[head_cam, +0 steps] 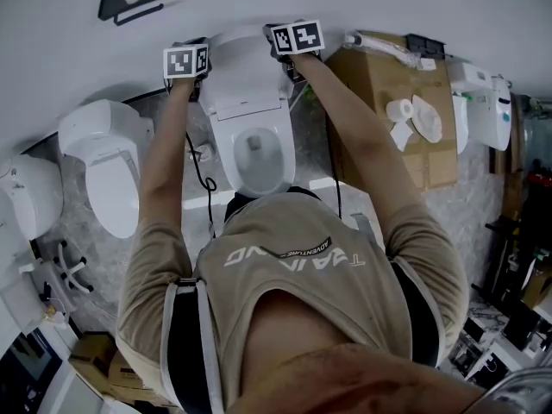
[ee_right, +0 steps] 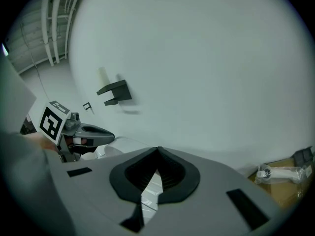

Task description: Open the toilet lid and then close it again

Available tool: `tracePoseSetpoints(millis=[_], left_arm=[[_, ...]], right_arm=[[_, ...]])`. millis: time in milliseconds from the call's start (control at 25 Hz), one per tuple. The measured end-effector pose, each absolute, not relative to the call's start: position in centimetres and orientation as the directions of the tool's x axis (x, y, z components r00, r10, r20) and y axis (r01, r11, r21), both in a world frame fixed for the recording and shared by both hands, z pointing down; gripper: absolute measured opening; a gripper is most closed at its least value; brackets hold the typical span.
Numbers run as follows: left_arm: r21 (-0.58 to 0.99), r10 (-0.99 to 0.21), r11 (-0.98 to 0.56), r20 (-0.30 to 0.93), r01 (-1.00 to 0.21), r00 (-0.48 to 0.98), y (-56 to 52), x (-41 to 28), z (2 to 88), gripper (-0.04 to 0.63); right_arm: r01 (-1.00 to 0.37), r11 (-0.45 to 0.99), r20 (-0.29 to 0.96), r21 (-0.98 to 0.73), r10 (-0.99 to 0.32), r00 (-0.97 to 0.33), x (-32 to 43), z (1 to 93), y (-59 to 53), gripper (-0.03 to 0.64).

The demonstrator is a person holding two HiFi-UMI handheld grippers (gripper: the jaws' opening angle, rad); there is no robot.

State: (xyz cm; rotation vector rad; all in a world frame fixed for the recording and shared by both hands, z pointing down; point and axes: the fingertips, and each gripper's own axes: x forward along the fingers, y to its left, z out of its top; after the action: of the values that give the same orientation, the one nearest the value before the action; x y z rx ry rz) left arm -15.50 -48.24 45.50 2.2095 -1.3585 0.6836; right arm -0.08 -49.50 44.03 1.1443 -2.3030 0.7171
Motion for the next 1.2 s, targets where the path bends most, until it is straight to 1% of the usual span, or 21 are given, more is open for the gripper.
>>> tracePoseSetpoints(millis=[240,440,640,760,880,1080,1200], left_arm=[[0.12,-0.677,-0.423,0.618,-0.898,0.401,-48.3,-15.4,45.3,0.0],[0.14,-0.684,-0.423,0.599,-0.895,0.417,-48.1,-15.3,45.3,0.0],[0.138,-0.675,-0.437,0.603,-0.889,0.425,-48.0,-15.2,45.3,0.0],[0.149,-0.659,-0.45,0.61,-0.881,0.44,-47.6,-15.2,45.3,0.0],[0.15,-0.645,-0.466,0.617,-0.872,0.451,-47.0,-15.0,45.2,0.002],[0.105,-0.629,-0.497,0.64,-0.862,0.441,-45.2,-14.5,44.9,0.003],[0.109,-0.616,-0.506,0.648,-0.856,0.447,-44.1,-14.3,44.8,0.003]], right_arm=[[-0.789,0.574,0.63,-0.22,-0.534,-0.564,-0.7,43.9,-50.8,0.011],[-0.783,0.597,0.637,-0.173,-0.539,-0.551,-1.3,43.6,-52.1,0.011],[-0.787,0.574,0.656,-0.227,-0.507,-0.559,-1.9,44.3,-52.9,0.011],[-0.776,0.564,0.682,-0.282,-0.451,-0.576,-2.4,44.7,-52.8,0.011],[-0.761,0.582,0.706,-0.285,-0.409,-0.578,-2.7,44.7,-52.2,0.011],[-0.752,0.596,0.712,-0.281,-0.396,-0.58,-2.6,44.6,-50.5,0.011],[-0.751,0.592,0.709,-0.292,-0.393,-0.586,-2.5,44.5,-49.3,0.011]])
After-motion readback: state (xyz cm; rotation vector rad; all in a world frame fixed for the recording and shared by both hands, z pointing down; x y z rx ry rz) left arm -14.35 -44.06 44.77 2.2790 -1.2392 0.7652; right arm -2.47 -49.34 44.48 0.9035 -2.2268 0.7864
